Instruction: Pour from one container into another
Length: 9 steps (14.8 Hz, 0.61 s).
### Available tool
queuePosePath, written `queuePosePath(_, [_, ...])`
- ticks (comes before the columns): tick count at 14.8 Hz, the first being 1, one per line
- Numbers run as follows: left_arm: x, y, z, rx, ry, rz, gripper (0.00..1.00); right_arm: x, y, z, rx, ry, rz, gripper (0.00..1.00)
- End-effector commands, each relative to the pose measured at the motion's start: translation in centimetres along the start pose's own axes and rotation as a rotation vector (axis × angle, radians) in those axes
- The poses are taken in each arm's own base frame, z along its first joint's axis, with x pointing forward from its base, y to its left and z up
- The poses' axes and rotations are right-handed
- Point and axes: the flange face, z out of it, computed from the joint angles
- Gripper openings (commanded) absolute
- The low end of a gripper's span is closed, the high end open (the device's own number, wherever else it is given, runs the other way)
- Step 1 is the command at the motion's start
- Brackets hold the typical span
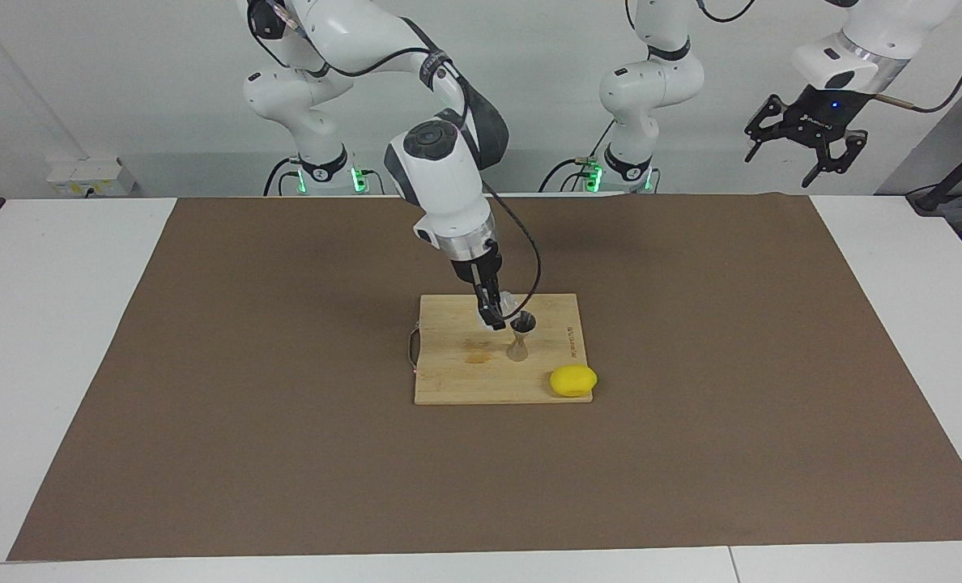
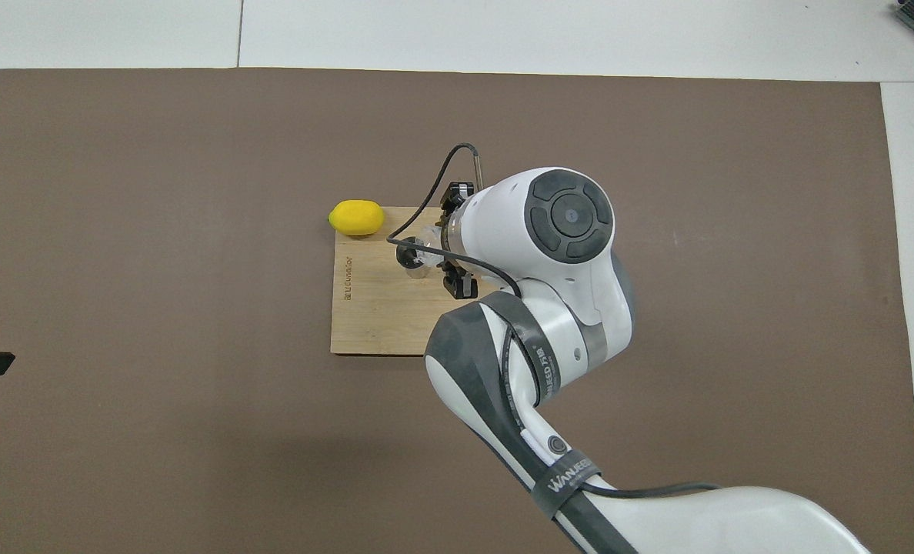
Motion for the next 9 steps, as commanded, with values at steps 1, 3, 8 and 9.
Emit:
queuePosePath(1, [-0.1, 1.0, -0.4, 0.026, -0.012, -0.185, 1.00, -1.2, -1.0, -0.4, 0.012, 0.014, 0.019, 0.00])
queuePosePath(3, [0.2, 0.9, -0.6, 0.034, 0.003, -0.334, 1.00, -1.4, -1.0, -0.2, 0.011, 0.014, 0.026, 0.00])
queuePosePath(8, [0.5, 0.4, -0.7, 0.102, 0.026, -0.372, 1.00, -1.6, -1.0, -0.3, 0.025, 0.030, 0.030, 0.00])
queuePosePath(9, [1.3, 0.5, -0.4, 0.114, 0.035, -0.362, 1.00, -1.7, -0.9, -0.2, 0.027, 0.034, 0.024, 0.00])
